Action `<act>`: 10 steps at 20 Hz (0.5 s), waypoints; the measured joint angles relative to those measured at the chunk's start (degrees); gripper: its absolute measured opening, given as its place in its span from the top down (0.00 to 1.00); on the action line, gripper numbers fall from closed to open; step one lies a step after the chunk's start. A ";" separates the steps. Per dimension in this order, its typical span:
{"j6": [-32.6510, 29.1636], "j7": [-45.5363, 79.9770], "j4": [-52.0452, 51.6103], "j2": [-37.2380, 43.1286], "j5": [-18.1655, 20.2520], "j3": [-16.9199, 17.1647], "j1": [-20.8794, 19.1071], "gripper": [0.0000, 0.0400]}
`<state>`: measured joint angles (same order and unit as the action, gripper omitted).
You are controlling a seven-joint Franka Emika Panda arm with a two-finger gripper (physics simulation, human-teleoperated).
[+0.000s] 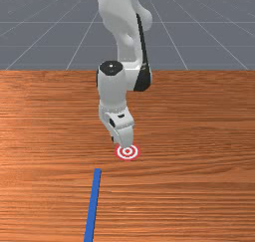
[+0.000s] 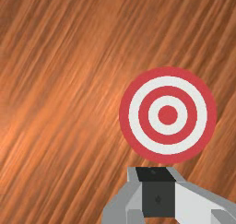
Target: Pull the pivot to the target area
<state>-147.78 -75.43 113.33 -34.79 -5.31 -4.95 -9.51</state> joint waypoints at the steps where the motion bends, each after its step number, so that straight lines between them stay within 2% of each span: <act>1: -0.26 -3.54 0.64 0.29 -0.86 -0.79 -0.81 1.00; 2: -0.56 -4.40 1.29 0.62 -1.07 -0.98 -1.05 1.00; 4: -1.18 -16.41 2.14 0.41 -4.03 -3.71 -3.80 1.00; 8: -1.30 -27.00 2.79 0.56 -5.89 -5.38 -7.47 1.00; 9: -1.37 -22.75 2.64 0.63 -4.65 -4.17 -7.16 1.00; 10: -1.22 -25.63 2.39 0.46 -5.11 -4.57 -8.28 1.00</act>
<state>-149.00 -101.06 115.71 -34.33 -10.42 -9.52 -17.79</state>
